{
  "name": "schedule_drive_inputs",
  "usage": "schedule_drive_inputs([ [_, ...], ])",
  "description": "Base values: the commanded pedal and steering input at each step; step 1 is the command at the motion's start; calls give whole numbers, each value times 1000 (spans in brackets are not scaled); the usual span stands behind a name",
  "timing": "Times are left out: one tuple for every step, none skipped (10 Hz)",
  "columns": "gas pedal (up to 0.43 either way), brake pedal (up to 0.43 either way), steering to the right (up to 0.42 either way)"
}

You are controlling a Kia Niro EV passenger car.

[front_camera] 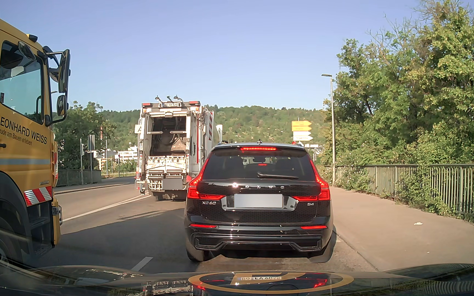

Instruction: Follow the waypoints while adhering to traffic rules and regulations

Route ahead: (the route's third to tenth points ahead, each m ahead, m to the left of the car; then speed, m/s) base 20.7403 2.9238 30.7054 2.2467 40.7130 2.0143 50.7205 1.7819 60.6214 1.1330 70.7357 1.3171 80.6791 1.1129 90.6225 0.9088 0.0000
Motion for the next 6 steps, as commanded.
schedule_drive_inputs([
  [0,250,1],
  [0,250,1],
  [0,250,1],
  [0,250,1],
  [0,250,1],
  [0,250,1],
])
